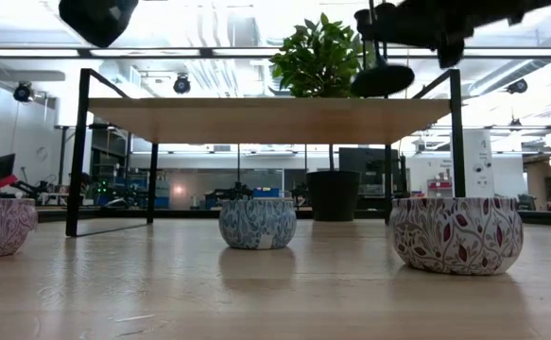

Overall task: Pick & Place candle stick holders
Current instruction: Put the black candle holder on the shelf aligned with the other black candle holders

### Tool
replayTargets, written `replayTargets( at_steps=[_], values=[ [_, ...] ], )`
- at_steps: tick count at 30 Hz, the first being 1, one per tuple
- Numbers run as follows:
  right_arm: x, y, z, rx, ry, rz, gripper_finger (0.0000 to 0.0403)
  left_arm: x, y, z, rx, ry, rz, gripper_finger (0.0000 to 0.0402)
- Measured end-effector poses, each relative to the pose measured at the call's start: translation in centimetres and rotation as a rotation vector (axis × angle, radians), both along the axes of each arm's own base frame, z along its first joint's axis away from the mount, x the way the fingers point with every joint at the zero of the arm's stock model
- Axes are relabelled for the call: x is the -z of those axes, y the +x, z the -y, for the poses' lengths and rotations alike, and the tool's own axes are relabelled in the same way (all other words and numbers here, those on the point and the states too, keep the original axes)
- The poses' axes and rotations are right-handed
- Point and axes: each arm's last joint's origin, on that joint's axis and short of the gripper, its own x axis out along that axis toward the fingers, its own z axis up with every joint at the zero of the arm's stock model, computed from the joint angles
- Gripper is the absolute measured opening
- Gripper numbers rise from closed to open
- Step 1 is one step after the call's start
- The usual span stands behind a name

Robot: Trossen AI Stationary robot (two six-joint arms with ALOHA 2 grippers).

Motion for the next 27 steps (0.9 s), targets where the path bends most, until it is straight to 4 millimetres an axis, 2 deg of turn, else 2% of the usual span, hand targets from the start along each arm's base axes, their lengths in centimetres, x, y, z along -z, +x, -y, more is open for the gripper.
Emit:
replayTargets(
  at_steps=[14,27],
  values=[
    [1.0,-0.7,0.6,0.135,-0.028,-0.016,0.0012,-0.1,0.0,0.0,0.002,0.002,0.005,0.0214],
    [1.8,-1.2,0.6,0.158,-0.015,-0.017,0.0013,-0.1,0.0,0.0,0.003,0.004,0.005,0.0214]
  ],
)
